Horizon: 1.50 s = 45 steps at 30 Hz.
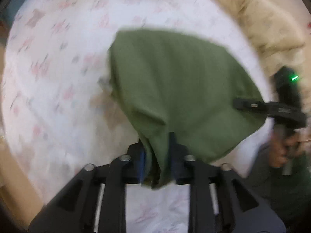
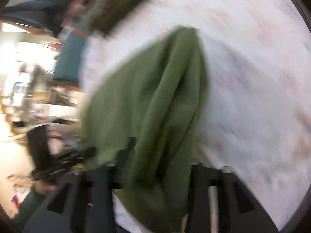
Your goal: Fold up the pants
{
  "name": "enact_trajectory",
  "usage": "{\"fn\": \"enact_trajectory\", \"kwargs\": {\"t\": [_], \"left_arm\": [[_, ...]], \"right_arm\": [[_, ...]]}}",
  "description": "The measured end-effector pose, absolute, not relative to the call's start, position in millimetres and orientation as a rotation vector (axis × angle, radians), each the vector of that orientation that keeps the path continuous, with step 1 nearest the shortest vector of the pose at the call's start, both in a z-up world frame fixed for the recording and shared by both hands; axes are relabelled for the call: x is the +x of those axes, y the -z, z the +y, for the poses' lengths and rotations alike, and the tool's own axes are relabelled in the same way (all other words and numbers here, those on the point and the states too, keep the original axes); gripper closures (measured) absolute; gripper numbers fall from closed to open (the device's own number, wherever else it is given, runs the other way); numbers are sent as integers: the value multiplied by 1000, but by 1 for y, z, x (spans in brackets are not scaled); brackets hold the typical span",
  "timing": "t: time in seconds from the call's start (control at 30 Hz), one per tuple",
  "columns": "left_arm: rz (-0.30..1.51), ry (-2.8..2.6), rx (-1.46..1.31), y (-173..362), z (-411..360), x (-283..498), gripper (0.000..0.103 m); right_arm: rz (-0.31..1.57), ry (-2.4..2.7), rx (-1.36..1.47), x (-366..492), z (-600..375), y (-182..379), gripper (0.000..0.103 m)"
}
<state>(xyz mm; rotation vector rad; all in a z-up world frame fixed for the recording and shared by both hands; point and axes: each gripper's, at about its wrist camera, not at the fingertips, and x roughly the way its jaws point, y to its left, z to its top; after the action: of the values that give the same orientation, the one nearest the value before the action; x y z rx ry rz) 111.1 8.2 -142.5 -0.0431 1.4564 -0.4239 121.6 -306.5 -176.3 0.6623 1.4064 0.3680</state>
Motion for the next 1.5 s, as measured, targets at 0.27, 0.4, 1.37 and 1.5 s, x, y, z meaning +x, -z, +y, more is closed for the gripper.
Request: {"fn": "enact_trajectory", "kwargs": {"t": [0.27,0.4,1.37,1.5], "left_arm": [[1392,359,56,131,23,75,44],[1357,403,-69,125,29,74,50],[1493,305,-8,140,48,82,34],[1377,270,-66,102,64,113,33]], "right_arm": [[1275,-209,713,81,-347,134,52],[1273,-221,671,71,-345,135,52],[1394,-249,534,68,-320,136,50],[1196,-243,578,91,-351,104,50]]}}
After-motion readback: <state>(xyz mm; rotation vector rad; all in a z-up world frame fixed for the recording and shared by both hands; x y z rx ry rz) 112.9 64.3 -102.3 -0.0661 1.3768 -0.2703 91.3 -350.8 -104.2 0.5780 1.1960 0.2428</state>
